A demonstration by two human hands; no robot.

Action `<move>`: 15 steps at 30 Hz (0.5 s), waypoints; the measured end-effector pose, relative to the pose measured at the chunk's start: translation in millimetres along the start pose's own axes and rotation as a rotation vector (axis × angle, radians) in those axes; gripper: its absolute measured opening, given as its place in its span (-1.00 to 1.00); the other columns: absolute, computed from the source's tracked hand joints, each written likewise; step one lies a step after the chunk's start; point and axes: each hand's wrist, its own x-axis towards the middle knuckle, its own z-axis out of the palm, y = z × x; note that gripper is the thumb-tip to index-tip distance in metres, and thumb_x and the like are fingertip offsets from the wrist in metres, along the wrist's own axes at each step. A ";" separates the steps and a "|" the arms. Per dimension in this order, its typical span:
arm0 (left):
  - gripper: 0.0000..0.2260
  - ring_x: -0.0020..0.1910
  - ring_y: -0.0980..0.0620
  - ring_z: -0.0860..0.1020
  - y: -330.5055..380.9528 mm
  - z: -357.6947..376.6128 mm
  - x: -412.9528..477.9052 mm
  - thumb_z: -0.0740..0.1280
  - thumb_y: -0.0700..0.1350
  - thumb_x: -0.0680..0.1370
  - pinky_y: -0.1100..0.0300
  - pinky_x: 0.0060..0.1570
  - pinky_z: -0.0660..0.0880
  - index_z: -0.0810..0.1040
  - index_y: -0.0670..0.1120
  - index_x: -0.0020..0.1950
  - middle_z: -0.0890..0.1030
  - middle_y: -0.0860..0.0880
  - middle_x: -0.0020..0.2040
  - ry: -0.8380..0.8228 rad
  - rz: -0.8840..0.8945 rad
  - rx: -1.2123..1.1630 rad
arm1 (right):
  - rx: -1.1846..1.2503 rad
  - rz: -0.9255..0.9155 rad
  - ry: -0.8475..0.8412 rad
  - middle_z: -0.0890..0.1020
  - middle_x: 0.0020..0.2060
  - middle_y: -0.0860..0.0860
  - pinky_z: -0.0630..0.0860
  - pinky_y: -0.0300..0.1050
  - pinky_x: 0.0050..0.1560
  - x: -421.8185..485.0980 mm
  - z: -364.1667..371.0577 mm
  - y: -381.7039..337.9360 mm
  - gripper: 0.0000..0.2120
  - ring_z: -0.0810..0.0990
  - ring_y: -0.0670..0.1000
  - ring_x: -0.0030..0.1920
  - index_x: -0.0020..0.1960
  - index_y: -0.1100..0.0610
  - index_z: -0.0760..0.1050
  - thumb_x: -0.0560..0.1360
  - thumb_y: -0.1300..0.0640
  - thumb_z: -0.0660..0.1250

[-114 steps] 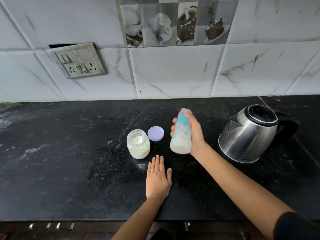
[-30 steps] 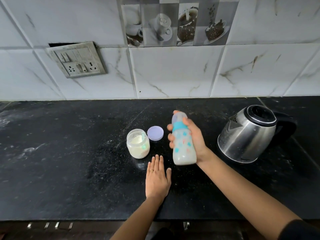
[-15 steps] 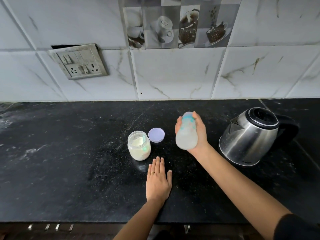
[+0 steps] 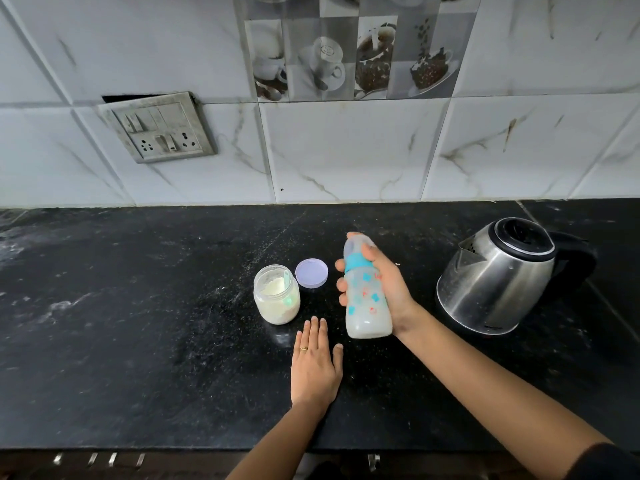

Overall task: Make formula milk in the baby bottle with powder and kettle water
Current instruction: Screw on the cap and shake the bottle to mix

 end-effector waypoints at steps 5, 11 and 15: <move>-0.35 0.53 0.01 0.02 0.0 -0.2 -1.4 -0.21 0.19 0.54 0.16 0.46 -0.22 0.11 -0.12 0.53 0.12 -0.08 0.54 -0.008 0.002 0.005 | 0.346 0.005 0.126 0.55 -0.32 0.05 0.53 -0.22 -0.43 15.8 -3.5 -12.1 -0.62 0.56 0.00 -0.45 -0.10 0.17 0.46 0.27 -0.05 0.48; -0.35 0.53 0.02 0.01 -0.1 -0.1 -0.3 -0.21 0.18 0.53 0.18 0.46 -0.24 0.08 -0.13 0.53 0.11 -0.08 0.54 -0.006 0.002 0.006 | 0.017 -0.004 -0.043 0.56 -0.24 0.07 0.51 -0.17 -0.42 -0.1 7.3 -2.0 -0.74 0.53 0.03 -0.42 0.12 0.00 0.45 0.46 -0.03 0.26; -0.35 0.53 0.02 -0.01 -0.4 -0.2 -1.6 -0.24 0.19 0.53 0.17 0.46 -0.22 0.08 -0.11 0.54 0.09 -0.07 0.55 -0.012 0.003 0.005 | 0.337 -0.007 0.122 0.56 -0.31 0.03 0.53 -0.23 -0.43 17.5 3.3 -19.8 -0.73 0.56 0.00 -0.46 -0.11 0.15 0.46 0.42 -0.08 0.31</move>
